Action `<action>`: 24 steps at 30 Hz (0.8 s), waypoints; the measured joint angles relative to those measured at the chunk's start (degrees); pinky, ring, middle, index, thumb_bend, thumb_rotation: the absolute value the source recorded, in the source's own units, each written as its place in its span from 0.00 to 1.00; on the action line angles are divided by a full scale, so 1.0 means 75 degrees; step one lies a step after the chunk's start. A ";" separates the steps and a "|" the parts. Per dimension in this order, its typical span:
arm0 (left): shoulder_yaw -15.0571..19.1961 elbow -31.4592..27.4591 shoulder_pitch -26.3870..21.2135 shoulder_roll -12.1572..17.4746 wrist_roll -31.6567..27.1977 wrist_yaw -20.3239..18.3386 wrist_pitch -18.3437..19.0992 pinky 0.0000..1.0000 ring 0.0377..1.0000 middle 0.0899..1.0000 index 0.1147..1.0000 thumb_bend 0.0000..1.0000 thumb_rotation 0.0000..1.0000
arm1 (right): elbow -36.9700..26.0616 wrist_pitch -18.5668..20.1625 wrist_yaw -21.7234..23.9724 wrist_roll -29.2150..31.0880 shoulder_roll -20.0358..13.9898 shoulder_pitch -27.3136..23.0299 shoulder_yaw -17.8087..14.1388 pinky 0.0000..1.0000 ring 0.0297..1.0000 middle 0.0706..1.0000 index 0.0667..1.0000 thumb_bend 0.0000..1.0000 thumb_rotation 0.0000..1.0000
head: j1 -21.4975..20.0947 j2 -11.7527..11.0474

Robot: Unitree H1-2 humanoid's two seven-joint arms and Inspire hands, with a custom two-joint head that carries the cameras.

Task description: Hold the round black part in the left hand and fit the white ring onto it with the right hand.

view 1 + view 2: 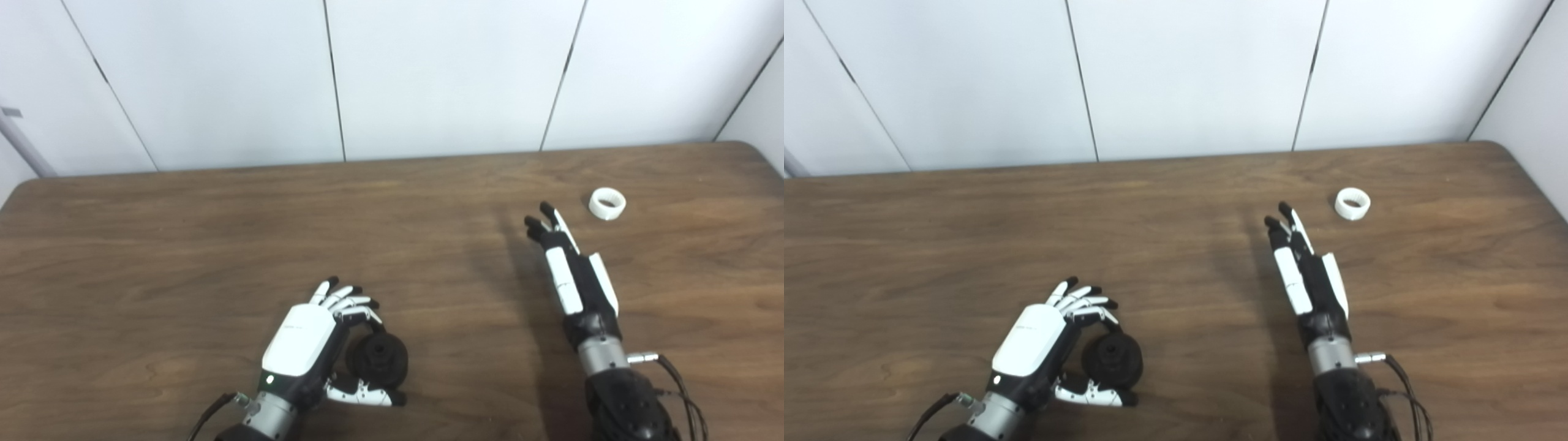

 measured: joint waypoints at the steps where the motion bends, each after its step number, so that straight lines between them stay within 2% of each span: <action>1: 0.0005 0.0017 0.0005 0.0000 0.0006 0.0028 -0.0032 1.00 0.88 0.75 0.42 0.53 0.06 | -0.0027 0.0082 0.0008 0.0012 -0.0004 0.0001 -0.0006 1.00 0.91 0.89 0.96 0.59 1.00 | 0.0000 0.0023; 10: 0.0013 0.0152 0.0103 -0.0111 0.0081 0.0274 -0.0122 1.00 0.88 0.76 0.42 0.53 0.06 | -0.0090 0.0166 0.0015 0.0123 -0.0167 0.0000 -0.0146 1.00 0.92 0.89 0.93 0.57 0.98 | -0.0035 0.0106; 12: 0.0010 0.0166 0.0121 -0.0133 0.0131 0.0307 -0.0129 1.00 0.88 0.76 0.42 0.53 0.06 | -0.0091 0.0169 0.0014 0.0199 -0.0197 -0.0002 -0.0222 1.00 0.92 0.89 0.93 0.57 0.93 | -0.0035 0.0094; 16: 0.0010 0.0172 0.0146 -0.0149 0.0217 0.0342 -0.0136 1.00 0.89 0.76 0.42 0.53 0.06 | -0.0143 0.0208 -0.0035 0.0164 -0.0216 -0.0003 -0.0324 0.88 0.88 0.87 0.86 0.59 0.73 | -0.0047 0.0106; 20: 0.0016 0.0209 0.0150 -0.0155 0.0223 0.0367 -0.0167 1.00 0.88 0.76 0.42 0.53 0.06 | -0.0215 0.0426 -0.0197 -0.0524 -0.0325 -0.0086 -0.0318 0.84 0.86 0.86 0.82 0.63 0.61 | -0.0047 0.0106; 21: 0.0021 0.0217 0.0151 -0.0156 0.0223 0.0370 -0.0171 1.00 0.88 0.76 0.42 0.53 0.06 | -0.0216 0.0440 -0.0236 -0.0777 -0.0391 -0.0127 -0.0316 0.85 0.87 0.86 0.80 0.65 0.57 | -0.0279 0.0083; 24: 0.0022 0.0217 0.0152 -0.0158 0.0223 0.0368 -0.0172 1.00 0.88 0.75 0.42 0.53 0.06 | -0.0225 0.0452 -0.0295 -0.1547 -0.0775 -0.0302 -0.0261 0.95 0.95 0.88 0.76 0.71 0.51 | -0.0281 0.0082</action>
